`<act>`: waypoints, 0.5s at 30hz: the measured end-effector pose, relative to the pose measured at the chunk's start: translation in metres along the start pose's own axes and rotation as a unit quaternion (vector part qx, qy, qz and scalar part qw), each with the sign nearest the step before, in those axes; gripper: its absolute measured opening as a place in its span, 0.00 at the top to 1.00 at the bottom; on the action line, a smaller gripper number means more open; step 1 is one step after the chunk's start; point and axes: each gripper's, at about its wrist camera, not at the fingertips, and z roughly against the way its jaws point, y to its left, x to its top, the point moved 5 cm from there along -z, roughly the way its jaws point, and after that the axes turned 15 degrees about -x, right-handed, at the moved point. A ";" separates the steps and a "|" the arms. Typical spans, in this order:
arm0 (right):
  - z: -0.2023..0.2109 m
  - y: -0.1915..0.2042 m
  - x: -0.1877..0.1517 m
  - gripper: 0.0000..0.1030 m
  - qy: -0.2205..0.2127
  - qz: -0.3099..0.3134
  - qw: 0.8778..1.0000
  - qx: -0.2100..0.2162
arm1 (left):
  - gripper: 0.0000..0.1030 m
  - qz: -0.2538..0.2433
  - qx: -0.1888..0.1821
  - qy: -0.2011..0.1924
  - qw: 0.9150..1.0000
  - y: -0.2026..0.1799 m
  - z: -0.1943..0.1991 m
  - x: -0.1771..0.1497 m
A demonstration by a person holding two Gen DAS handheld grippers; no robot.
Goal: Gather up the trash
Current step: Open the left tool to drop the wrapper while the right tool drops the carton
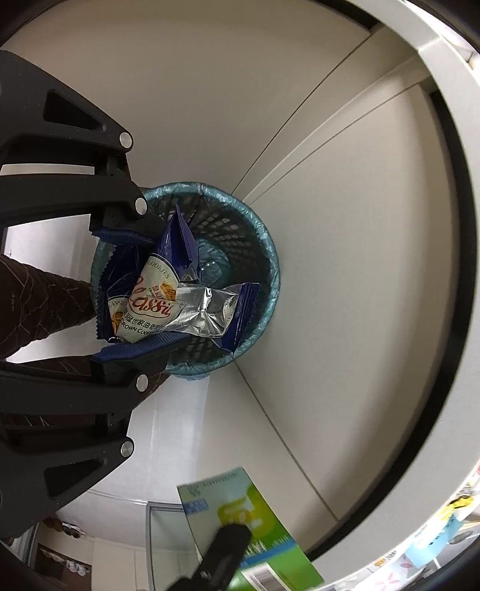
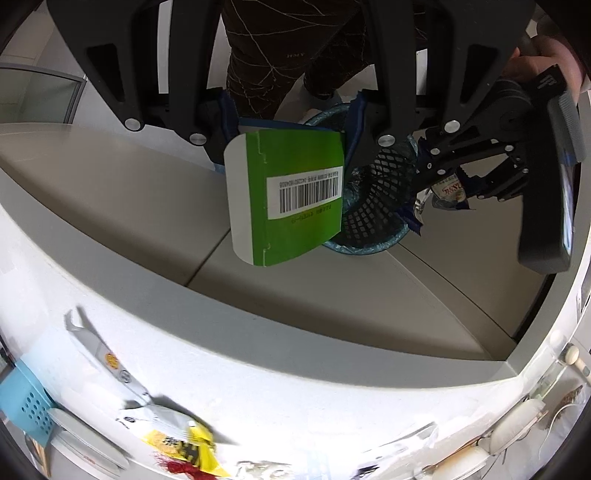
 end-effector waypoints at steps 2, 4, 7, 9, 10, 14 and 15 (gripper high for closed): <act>0.001 0.002 0.005 0.57 0.002 -0.004 1.000 -0.002 | 0.59 -0.001 -0.004 0.003 1.000 -0.003 -0.005 0.000; 0.001 0.001 0.007 0.57 0.003 -0.006 1.000 -0.004 | 0.56 -0.002 -0.003 0.000 1.000 -0.003 -0.008 0.000; -0.002 0.001 0.006 0.57 0.008 -0.008 1.000 -0.005 | 0.53 0.001 -0.002 -0.004 1.000 -0.004 -0.013 0.001; -0.002 0.003 0.006 0.57 0.008 -0.008 1.000 -0.005 | 0.46 -0.001 0.000 -0.007 1.000 -0.005 -0.012 0.001; -0.002 0.002 0.007 0.57 0.008 -0.010 1.000 -0.004 | 0.42 -0.001 -0.002 -0.011 1.000 -0.005 -0.011 0.001; -0.009 0.000 0.006 0.57 0.012 -0.022 1.000 0.003 | 0.26 -0.002 -0.003 -0.031 1.000 -0.004 0.000 0.005; -0.010 -0.001 0.006 0.57 0.014 -0.024 1.000 0.002 | 0.20 0.000 0.000 -0.037 0.999 -0.004 0.003 0.006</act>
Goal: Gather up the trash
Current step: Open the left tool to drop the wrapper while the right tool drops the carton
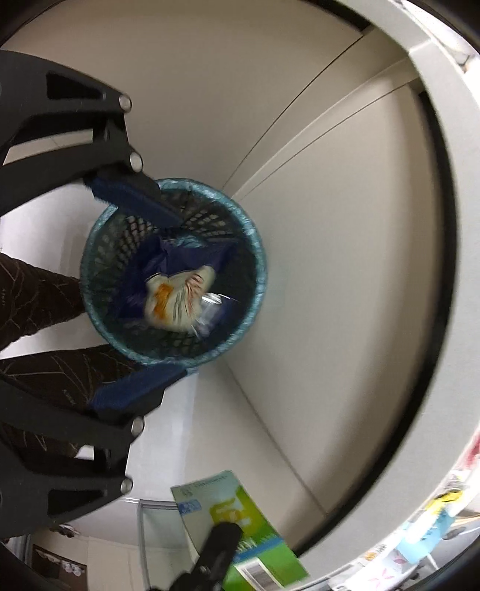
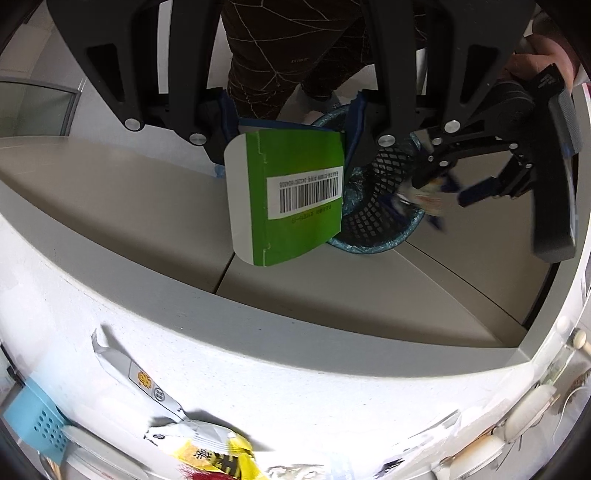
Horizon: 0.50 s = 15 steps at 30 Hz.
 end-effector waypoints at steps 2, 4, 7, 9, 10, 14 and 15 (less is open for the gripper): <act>-0.002 0.000 0.001 0.57 0.002 -0.003 1.000 0.004 | 0.17 0.007 0.001 -0.007 1.000 0.003 0.006 0.003; -0.005 0.002 0.001 0.57 0.001 -0.004 1.000 0.010 | 0.12 0.009 0.006 -0.012 1.000 0.007 0.011 0.005; -0.006 0.007 0.004 0.57 -0.004 0.000 1.000 0.013 | 0.10 0.022 0.014 -0.015 1.000 0.019 0.017 0.005; -0.007 0.011 0.005 0.57 -0.007 0.003 1.000 0.016 | 0.06 0.035 0.013 -0.017 0.999 0.028 0.019 0.004; -0.008 0.016 0.006 0.57 -0.007 0.005 1.000 0.020 | 0.06 0.037 0.016 -0.016 0.999 0.032 0.022 0.003; -0.014 0.031 0.010 0.57 -0.018 0.023 0.999 0.028 | 0.06 0.048 0.023 -0.026 0.998 0.044 0.033 0.002; -0.014 0.035 0.010 0.57 -0.020 0.025 0.999 0.031 | 0.06 0.052 0.023 -0.027 0.998 0.047 0.034 0.001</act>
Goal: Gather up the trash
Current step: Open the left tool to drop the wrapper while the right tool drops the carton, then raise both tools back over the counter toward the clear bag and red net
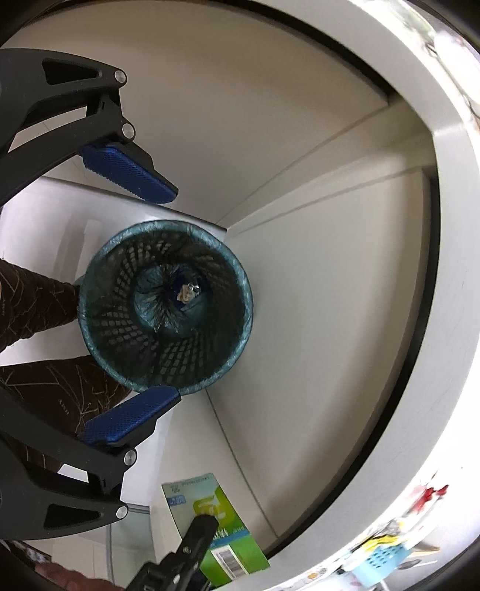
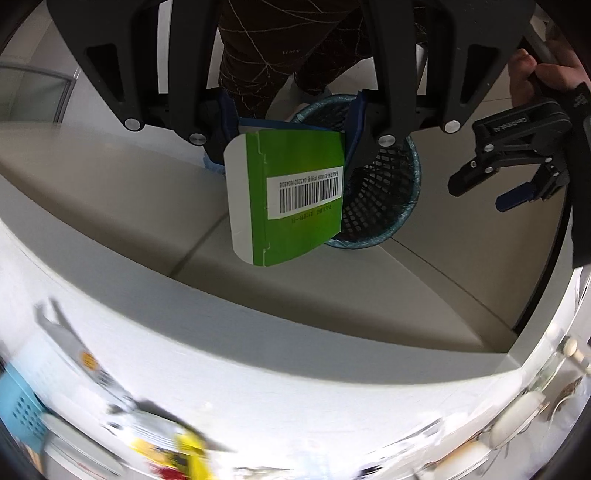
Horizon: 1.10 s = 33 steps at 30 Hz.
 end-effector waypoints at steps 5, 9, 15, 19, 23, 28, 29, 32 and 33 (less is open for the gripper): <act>-0.007 0.028 -0.001 0.57 -0.006 0.028 0.999 0.018 | 0.06 0.013 0.015 -0.014 1.000 0.016 0.015 -0.005; -0.016 0.049 0.001 0.57 -0.008 0.050 0.998 0.024 | 0.06 0.029 0.023 -0.014 0.999 0.030 0.020 -0.010; -0.028 0.072 0.003 0.57 -0.005 0.078 0.997 0.029 | 0.06 0.054 0.034 -0.009 0.998 0.050 0.021 -0.013; -0.035 0.076 0.002 0.57 -0.002 0.087 0.996 0.027 | 0.06 0.053 0.037 -0.012 0.998 0.054 0.021 -0.013; -0.043 0.075 0.000 0.54 0.008 0.091 0.995 0.026 | 0.06 0.056 0.034 -0.014 0.998 0.058 0.022 -0.015; -0.045 0.070 -0.001 0.29 0.009 0.077 0.997 0.020 | 0.06 0.057 0.037 -0.016 0.998 0.059 0.025 -0.012; -0.046 0.067 0.001 0.25 0.009 0.075 0.997 0.015 | 0.06 0.056 0.042 -0.015 0.997 0.060 0.025 -0.011; -0.044 0.054 0.007 0.14 0.000 0.060 0.998 0.006 | 0.06 0.066 0.041 -0.017 0.997 0.060 0.030 -0.005; -0.042 0.056 0.006 0.11 -0.003 0.058 0.998 0.005 | 0.06 0.068 0.035 -0.020 0.997 0.059 0.032 -0.003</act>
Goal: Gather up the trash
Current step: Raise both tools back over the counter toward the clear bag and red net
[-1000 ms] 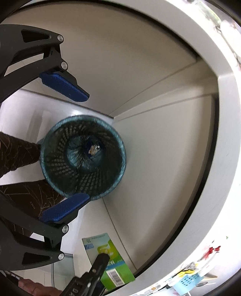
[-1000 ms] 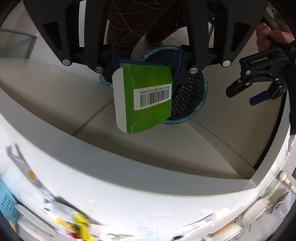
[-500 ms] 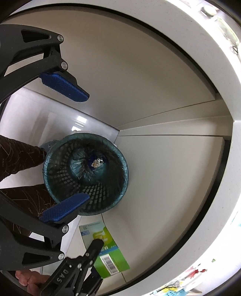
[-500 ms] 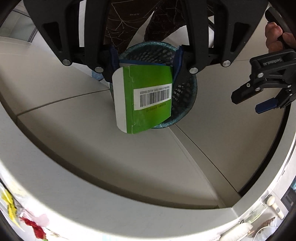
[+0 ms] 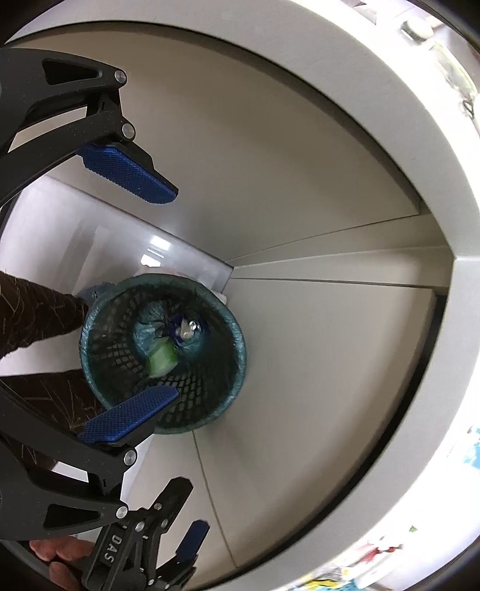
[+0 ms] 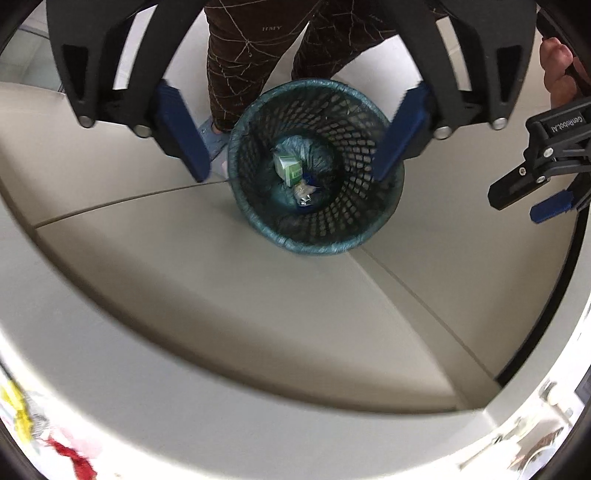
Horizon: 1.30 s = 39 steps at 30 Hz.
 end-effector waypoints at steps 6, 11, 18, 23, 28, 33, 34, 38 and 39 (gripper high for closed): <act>0.026 -0.014 0.014 0.10 -0.008 -0.027 1.000 -0.008 | 0.06 0.005 -0.025 -0.007 1.000 -0.013 0.018 0.018; 0.052 -0.041 0.026 0.10 -0.023 -0.039 0.999 -0.016 | 0.06 0.007 -0.024 -0.019 1.000 -0.026 0.039 0.035; 0.095 -0.076 0.036 0.10 -0.048 -0.049 0.997 -0.021 | 0.06 -0.026 -0.035 -0.038 0.998 -0.051 0.080 0.059; 0.131 -0.094 0.042 0.10 -0.079 -0.047 0.995 -0.035 | 0.06 -0.050 -0.031 -0.046 0.997 -0.073 0.103 0.074; 0.155 -0.117 0.057 0.10 -0.086 -0.068 0.993 -0.037 | 0.06 -0.084 -0.034 -0.050 0.995 -0.099 0.115 0.087; 0.175 -0.139 0.077 0.10 -0.118 -0.085 0.989 -0.037 | 0.06 -0.101 -0.054 -0.053 0.992 -0.124 0.124 0.105; 0.176 -0.142 0.079 0.10 -0.122 -0.088 0.988 -0.038 | 0.06 -0.106 -0.058 -0.055 0.991 -0.128 0.125 0.108; 0.183 -0.159 0.095 0.10 -0.137 -0.101 0.984 -0.044 | 0.06 -0.113 -0.059 -0.060 0.990 -0.142 0.126 0.121; 0.184 -0.163 0.099 0.10 -0.138 -0.105 0.984 -0.043 | 0.06 -0.113 -0.058 -0.061 0.990 -0.145 0.126 0.124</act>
